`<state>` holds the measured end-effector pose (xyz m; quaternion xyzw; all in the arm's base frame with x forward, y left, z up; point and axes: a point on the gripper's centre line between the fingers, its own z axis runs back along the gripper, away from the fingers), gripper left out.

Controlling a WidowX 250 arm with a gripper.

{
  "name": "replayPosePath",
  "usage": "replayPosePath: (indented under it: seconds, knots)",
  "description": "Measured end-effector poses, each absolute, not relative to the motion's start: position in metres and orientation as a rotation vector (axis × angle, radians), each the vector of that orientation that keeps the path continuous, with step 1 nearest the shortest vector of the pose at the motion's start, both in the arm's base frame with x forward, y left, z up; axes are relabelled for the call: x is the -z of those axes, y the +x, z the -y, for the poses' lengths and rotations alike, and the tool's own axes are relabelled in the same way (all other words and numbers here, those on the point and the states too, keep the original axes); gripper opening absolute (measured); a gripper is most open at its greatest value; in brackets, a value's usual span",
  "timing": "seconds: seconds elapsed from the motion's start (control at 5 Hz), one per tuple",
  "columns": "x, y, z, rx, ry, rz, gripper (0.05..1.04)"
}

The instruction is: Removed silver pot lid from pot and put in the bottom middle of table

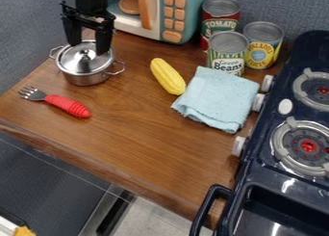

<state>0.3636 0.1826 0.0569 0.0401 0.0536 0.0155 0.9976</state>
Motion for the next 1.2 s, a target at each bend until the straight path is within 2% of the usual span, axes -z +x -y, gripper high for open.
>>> replayPosePath:
  seconds: [1.2]
  knots:
    - [-0.042,0.364,-0.186,-0.038,0.103,-0.116,1.000]
